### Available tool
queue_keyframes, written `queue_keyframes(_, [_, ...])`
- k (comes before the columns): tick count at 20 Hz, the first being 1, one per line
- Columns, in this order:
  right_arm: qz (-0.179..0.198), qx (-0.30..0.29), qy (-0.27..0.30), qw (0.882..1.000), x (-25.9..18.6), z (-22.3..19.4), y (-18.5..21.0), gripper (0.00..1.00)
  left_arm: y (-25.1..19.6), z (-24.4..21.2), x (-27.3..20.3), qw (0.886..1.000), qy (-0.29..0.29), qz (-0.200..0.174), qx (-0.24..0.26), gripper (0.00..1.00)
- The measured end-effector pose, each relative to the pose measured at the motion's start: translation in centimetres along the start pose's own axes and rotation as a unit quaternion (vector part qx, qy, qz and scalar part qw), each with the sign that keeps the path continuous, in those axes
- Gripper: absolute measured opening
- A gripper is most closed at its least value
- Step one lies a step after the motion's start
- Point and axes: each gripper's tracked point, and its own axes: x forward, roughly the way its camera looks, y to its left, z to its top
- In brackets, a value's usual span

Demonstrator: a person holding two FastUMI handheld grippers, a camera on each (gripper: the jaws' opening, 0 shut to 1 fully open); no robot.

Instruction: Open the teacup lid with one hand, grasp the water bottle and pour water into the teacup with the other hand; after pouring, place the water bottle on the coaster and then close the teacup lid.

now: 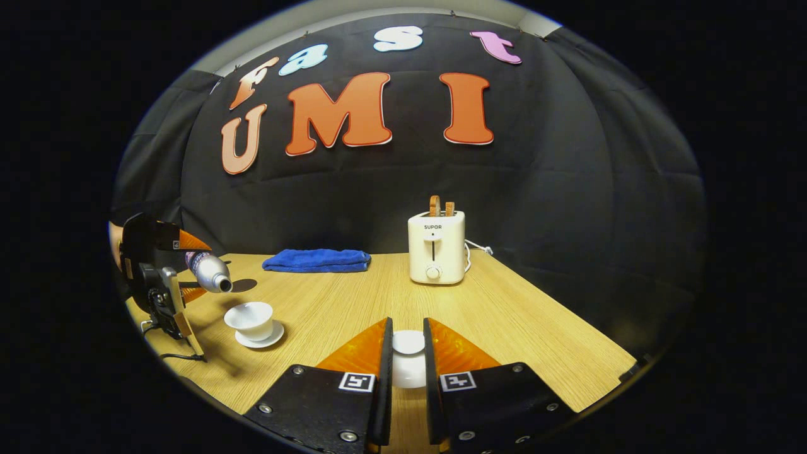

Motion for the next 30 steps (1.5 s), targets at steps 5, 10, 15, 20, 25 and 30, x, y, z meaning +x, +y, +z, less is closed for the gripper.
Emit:
queue_keyframes(5, [0.000, -0.002, 0.002, 1.000, 0.0, -0.3, 0.1, 0.23, 1.2, 0.1, -0.1, 0.998, 0.003, -0.002, 0.066, 0.82])
queue_keyframes(10, [0.002, -0.003, 0.005, 1.000, 0.2, -0.4, 0.0, 0.23, 2.3, 0.0, -0.1, 0.994, 0.012, 0.001, 0.105, 0.85])
queue_keyframes(15, [0.002, -0.001, 0.008, 1.000, 0.4, -0.8, -0.1, 0.23, 2.8, 0.0, -0.1, 0.992, 0.014, 0.008, 0.125, 0.84])
queue_keyframes(20, [0.005, -0.004, 0.008, 1.000, 0.8, -0.7, 0.2, 0.24, 3.3, -0.3, -0.1, 0.989, 0.023, 0.004, 0.145, 0.84])
queue_keyframes(25, [0.005, -0.007, 0.007, 1.000, 0.9, -0.5, 0.4, 0.24, 3.8, -0.9, 0.2, 0.986, 0.032, 0.001, 0.165, 0.87])
queue_keyframes(30, [0.004, -0.006, 0.004, 1.000, 1.2, -0.2, 0.5, 0.23, 4.3, -0.9, -0.1, 0.981, 0.039, -0.005, 0.192, 0.82])
